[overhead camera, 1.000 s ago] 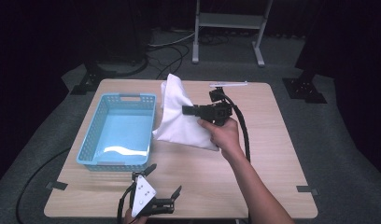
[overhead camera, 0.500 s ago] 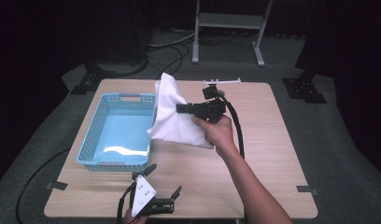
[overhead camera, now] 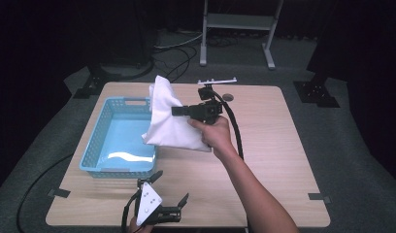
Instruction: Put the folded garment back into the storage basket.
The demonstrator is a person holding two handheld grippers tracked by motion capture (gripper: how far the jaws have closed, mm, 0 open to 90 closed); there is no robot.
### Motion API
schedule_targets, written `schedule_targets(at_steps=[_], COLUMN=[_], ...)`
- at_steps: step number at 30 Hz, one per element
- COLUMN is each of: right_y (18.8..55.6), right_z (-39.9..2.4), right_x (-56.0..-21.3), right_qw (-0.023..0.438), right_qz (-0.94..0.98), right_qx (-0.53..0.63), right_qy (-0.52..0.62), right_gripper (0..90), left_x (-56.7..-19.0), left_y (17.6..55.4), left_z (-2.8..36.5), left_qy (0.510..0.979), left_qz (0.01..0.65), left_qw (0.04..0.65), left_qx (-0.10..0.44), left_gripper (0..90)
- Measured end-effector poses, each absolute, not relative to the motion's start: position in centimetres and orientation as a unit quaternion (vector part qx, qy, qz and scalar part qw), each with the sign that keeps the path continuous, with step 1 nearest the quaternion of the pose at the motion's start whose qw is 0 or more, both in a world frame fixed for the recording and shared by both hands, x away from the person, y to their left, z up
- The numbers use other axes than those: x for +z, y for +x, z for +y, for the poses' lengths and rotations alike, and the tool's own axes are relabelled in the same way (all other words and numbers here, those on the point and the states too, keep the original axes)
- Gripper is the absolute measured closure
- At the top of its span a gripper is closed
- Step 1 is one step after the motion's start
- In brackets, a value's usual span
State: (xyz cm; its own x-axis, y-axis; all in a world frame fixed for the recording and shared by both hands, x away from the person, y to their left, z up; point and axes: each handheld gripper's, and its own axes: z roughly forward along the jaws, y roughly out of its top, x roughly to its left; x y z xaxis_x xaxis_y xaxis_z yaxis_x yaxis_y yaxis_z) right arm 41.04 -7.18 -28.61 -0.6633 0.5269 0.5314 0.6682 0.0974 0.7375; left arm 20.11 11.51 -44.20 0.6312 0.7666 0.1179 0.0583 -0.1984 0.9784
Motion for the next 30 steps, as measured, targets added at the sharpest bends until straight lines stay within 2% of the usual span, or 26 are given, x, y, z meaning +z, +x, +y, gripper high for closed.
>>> schedule_targets(at_steps=[30], right_y=[43.4], right_z=[-0.9], right_x=[-28.9], right_qw=[0.103], right_qz=[-0.748], right_qx=[-0.516], right_qy=[-0.404], right_gripper=[75.0], left_x=[-44.3], left_y=[19.9], left_z=[11.6], left_qy=[0.703], left_qz=[0.282], left_qw=[0.571], left_qx=[0.316], left_gripper=[0.0])
